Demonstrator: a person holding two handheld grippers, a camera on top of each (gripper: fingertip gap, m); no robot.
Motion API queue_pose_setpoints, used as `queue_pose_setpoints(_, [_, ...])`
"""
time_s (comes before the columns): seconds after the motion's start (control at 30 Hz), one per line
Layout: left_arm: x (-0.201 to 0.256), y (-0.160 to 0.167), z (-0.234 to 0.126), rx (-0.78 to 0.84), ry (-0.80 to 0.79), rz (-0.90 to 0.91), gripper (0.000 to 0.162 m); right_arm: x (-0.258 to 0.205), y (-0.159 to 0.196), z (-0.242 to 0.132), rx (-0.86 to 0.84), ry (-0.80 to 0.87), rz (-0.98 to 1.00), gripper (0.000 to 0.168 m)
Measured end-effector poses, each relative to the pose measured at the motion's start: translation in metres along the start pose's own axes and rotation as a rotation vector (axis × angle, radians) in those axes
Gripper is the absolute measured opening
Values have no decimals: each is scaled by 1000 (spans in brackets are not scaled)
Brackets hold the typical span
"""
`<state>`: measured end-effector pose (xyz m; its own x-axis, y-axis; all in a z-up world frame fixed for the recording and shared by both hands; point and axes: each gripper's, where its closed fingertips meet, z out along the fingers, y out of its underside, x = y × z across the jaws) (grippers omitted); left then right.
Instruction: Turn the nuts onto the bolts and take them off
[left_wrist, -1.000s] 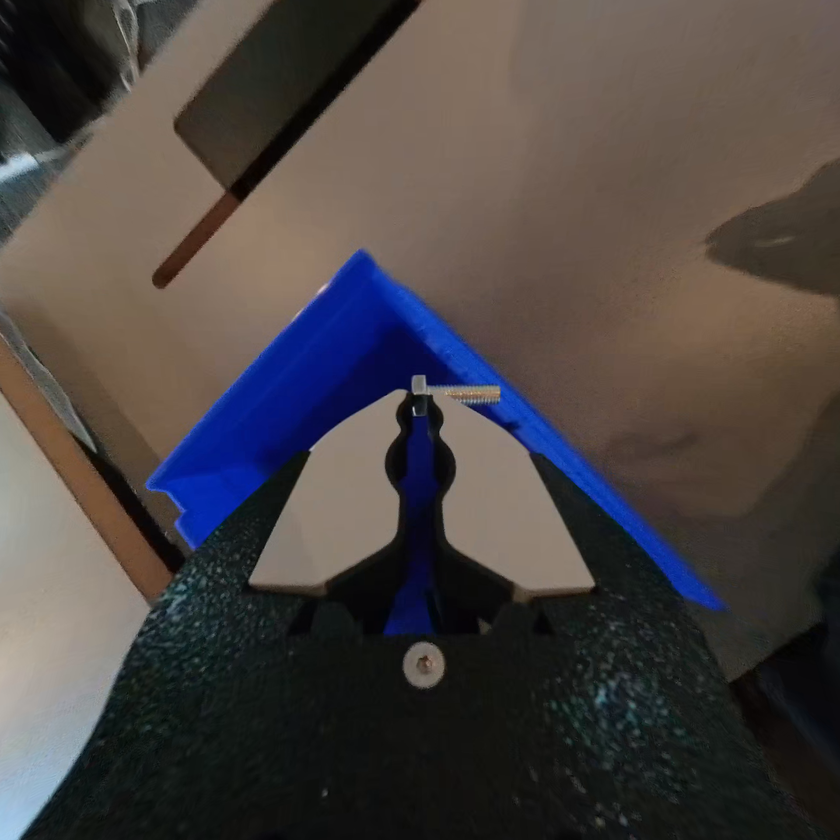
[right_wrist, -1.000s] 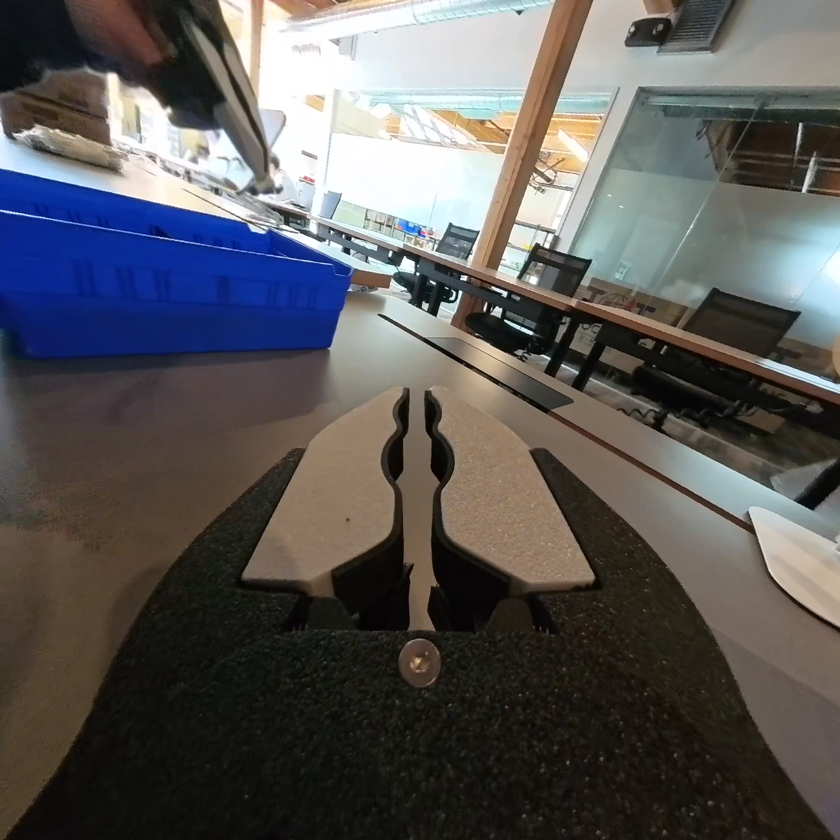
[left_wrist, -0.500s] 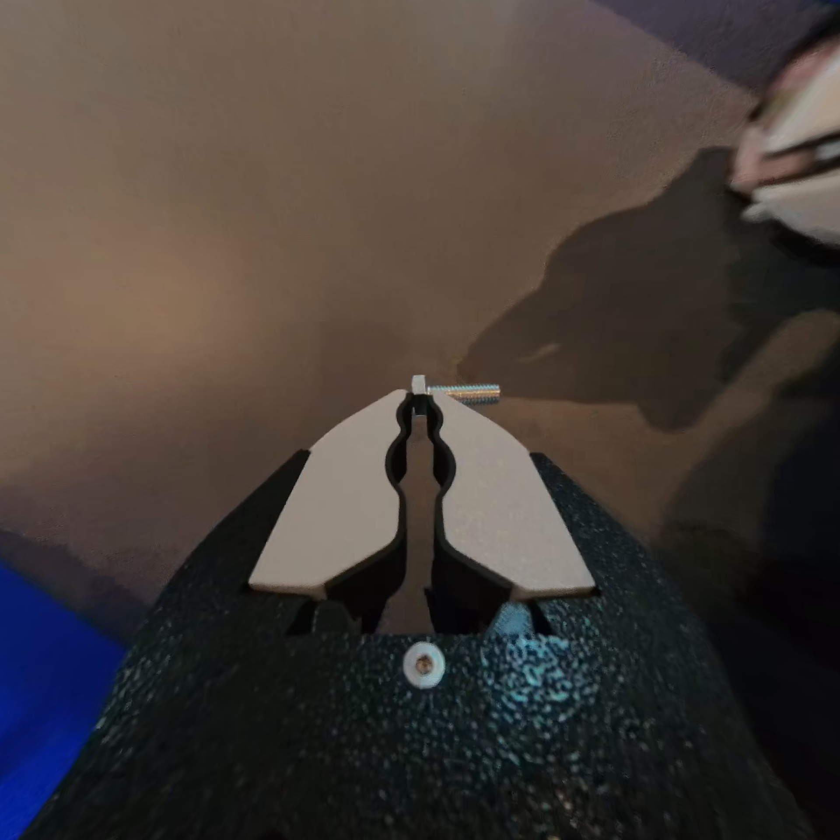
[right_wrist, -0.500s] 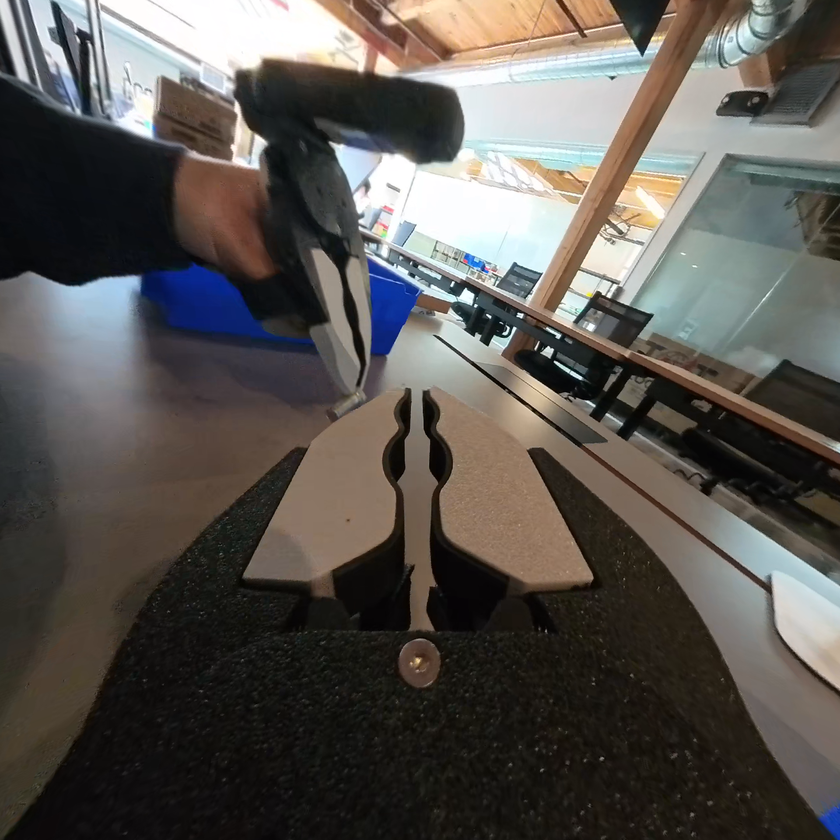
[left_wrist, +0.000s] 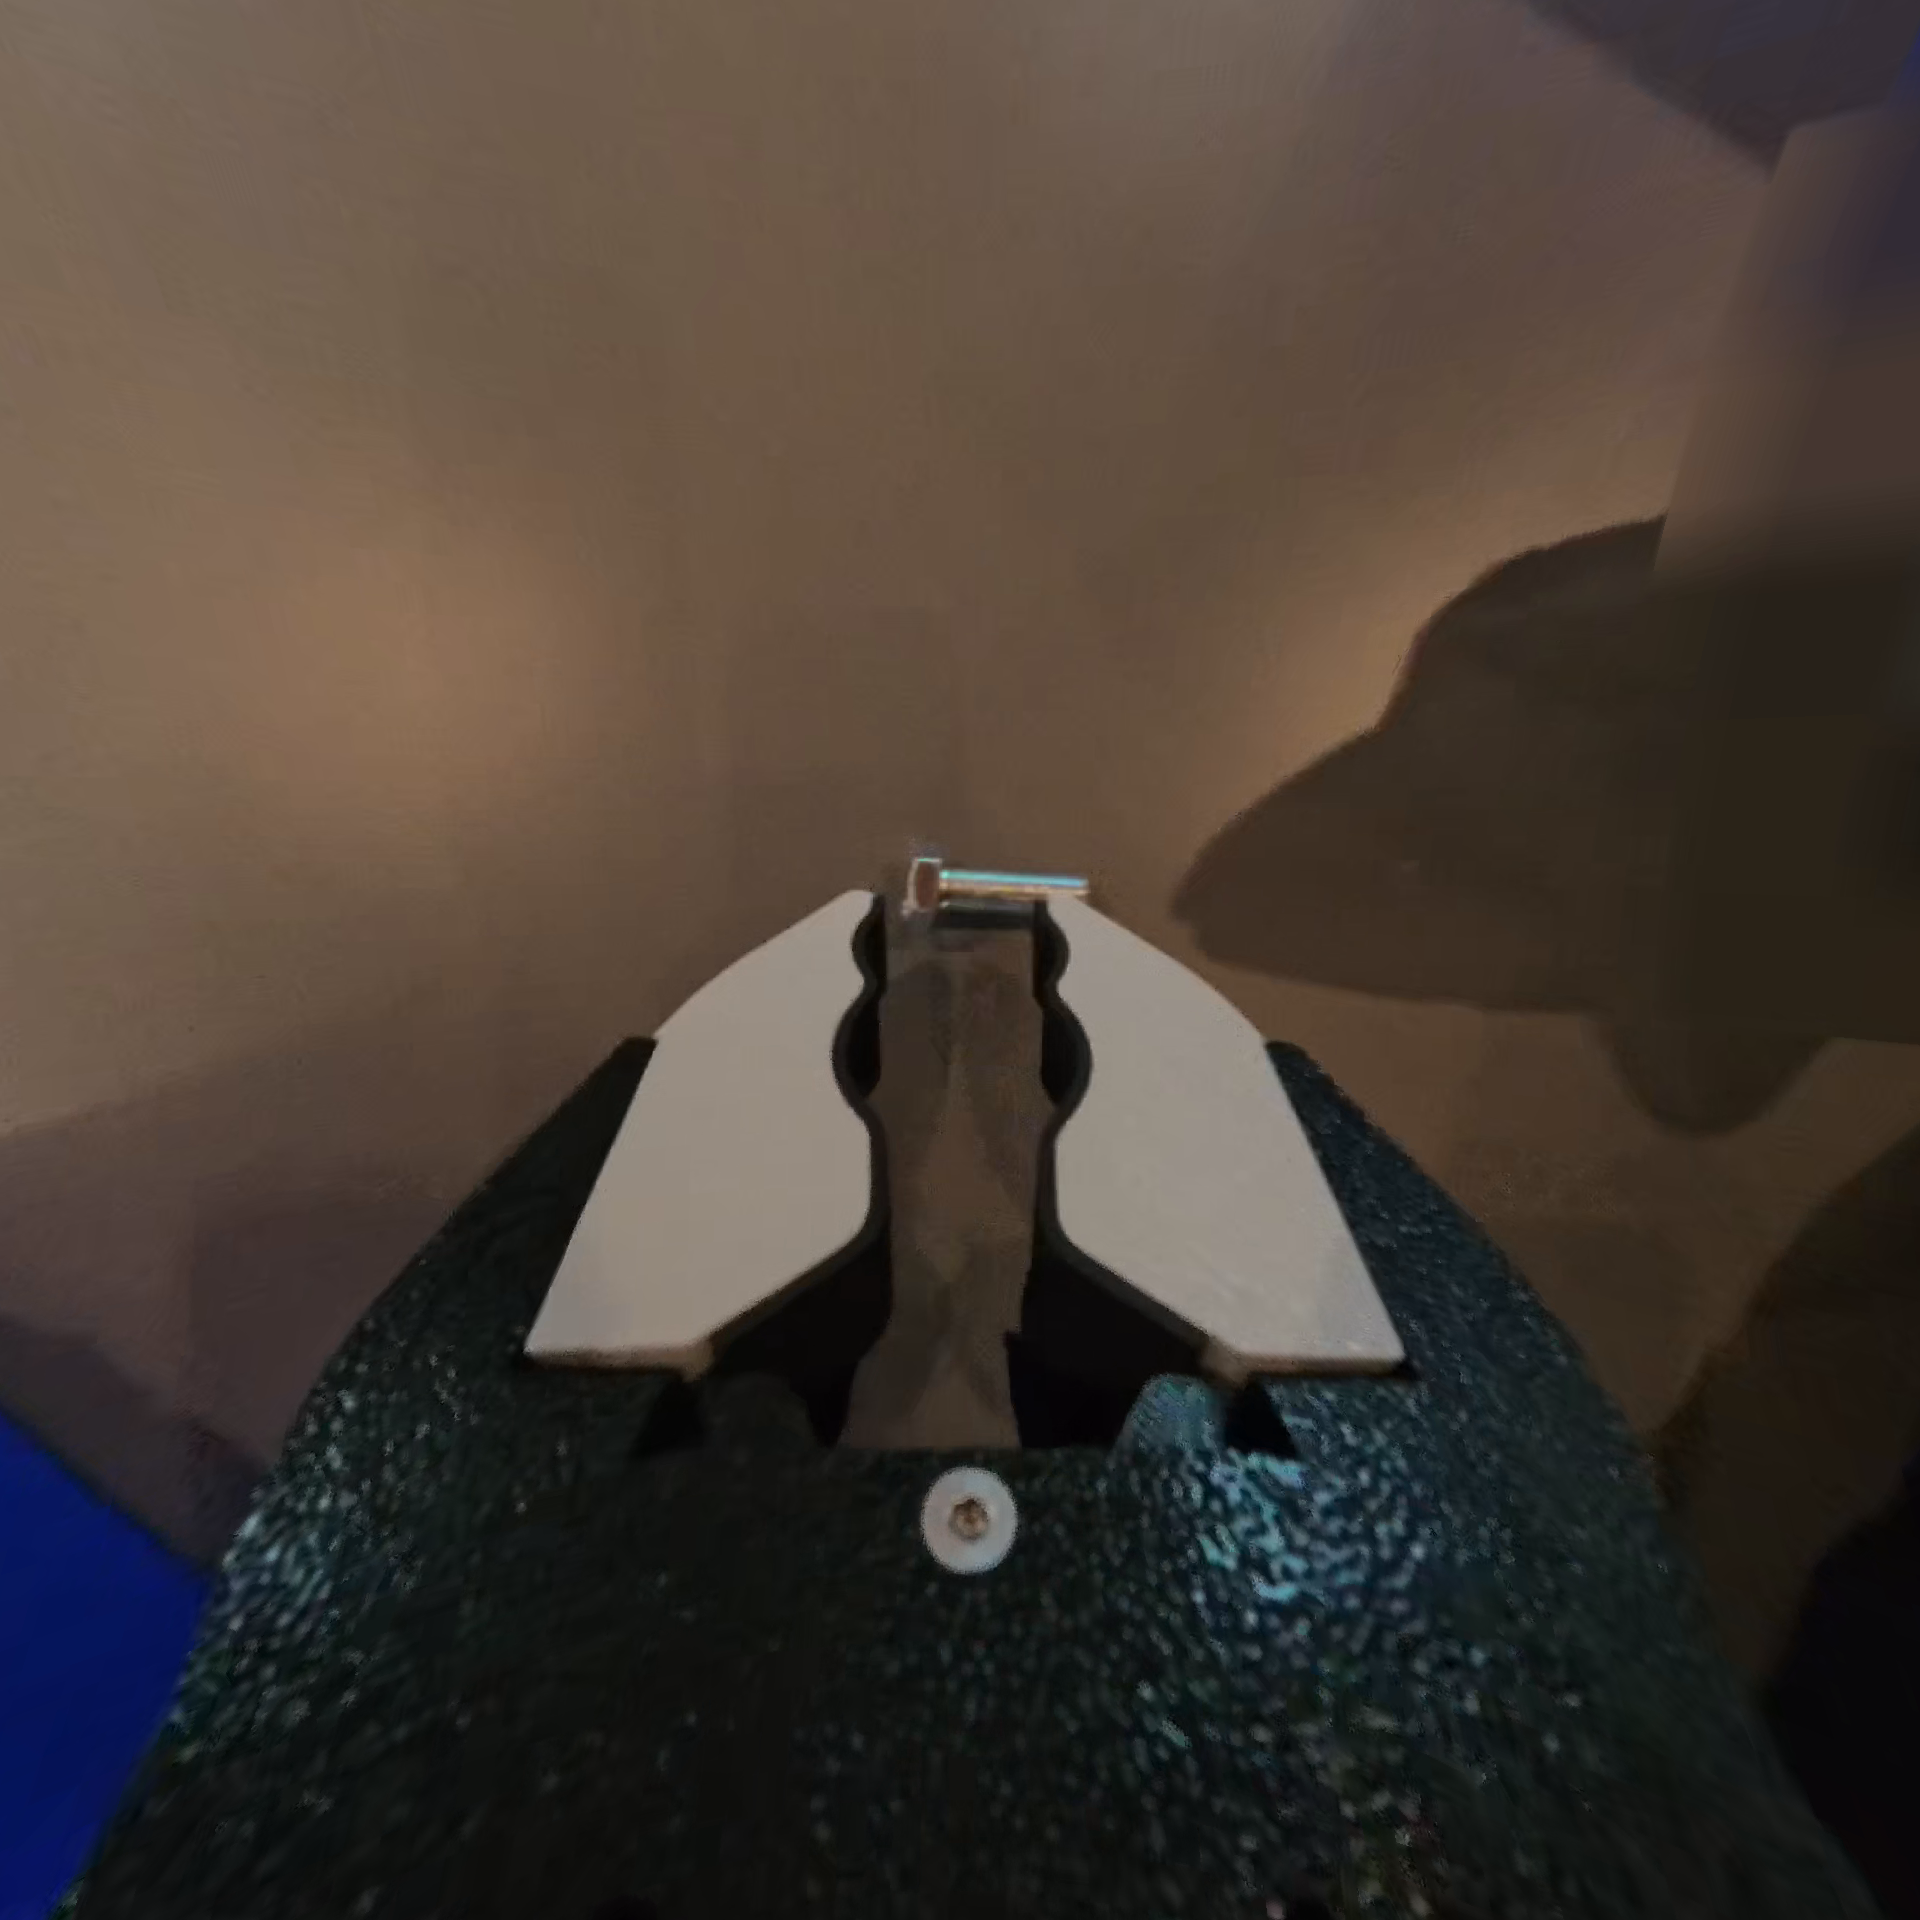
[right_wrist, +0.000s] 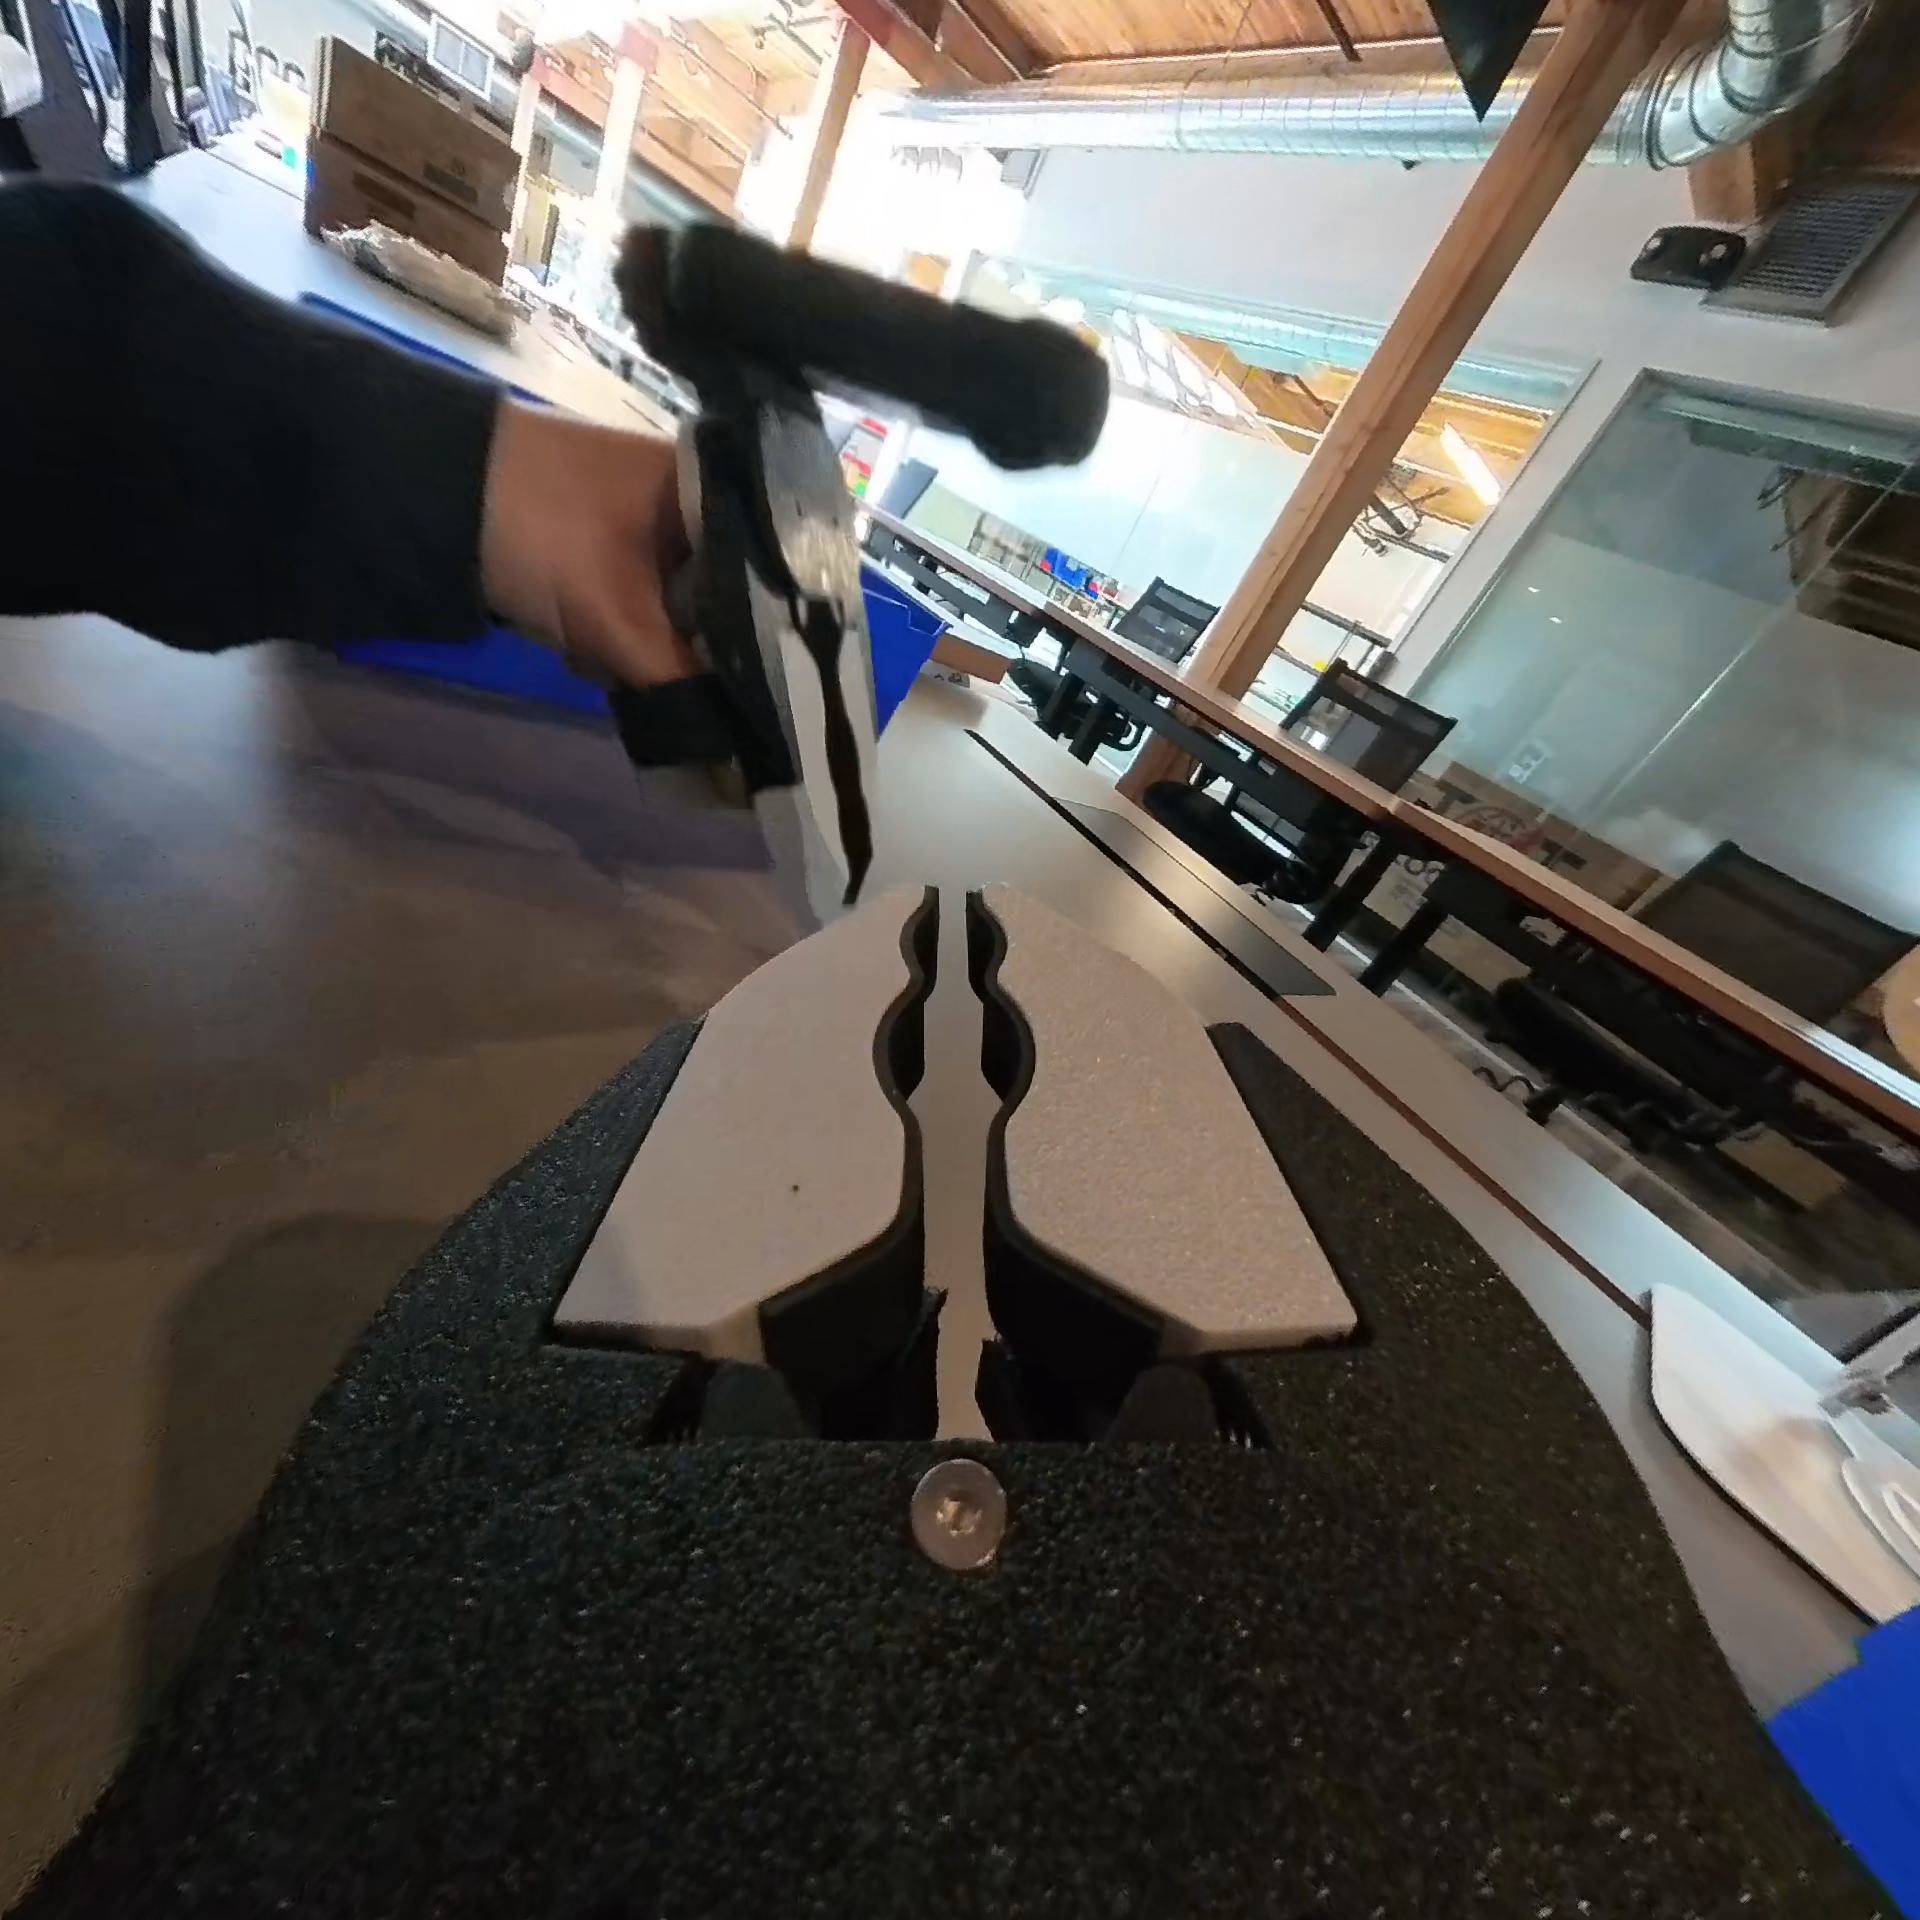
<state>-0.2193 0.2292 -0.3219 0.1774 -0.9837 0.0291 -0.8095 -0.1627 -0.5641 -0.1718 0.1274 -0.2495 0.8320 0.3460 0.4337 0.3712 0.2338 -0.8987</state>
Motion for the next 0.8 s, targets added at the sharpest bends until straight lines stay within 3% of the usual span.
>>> queue_pose_setpoints(0.03, [5, -9, -13, 66, 22, 4, 28, 0, 0, 0, 0, 1, 0, 5])
queue_pose_setpoints(0.13, [30, -33, -75, 311, 168, 44, 27, 3, 1, 0, -3, 11, 8, 5])
queue_pose_setpoints(0.2, [37, -32, -124, 438, 284, 40, 26, 5, 0, -1, 2, 19, 16, 5])
queue_pose_setpoints(0.27, [12, -16, -161, 502, 244, -48, 25, 7, -1, -2, 8, 27, 15, 5])
queue_pose_setpoints(0.33, [-32, 16, -186, 500, 108, -164, 22, 8, -3, -3, 12, 33, 5, 5])
queue_pose_setpoints(0.43, [-105, 93, -199, 289, -120, -367, 20, 6, -6, -3, 20, 28, -13, 5])
queue_pose_setpoints(0.57, [-138, 189, -190, -80, -158, -705, 23, 1, -5, -2, 11, 16, -43, 6])
queue_pose_setpoints(0.8, [-158, 252, -173, -357, -260, -902, 22, 3, -4, -2, 6, 19, -36, 6])
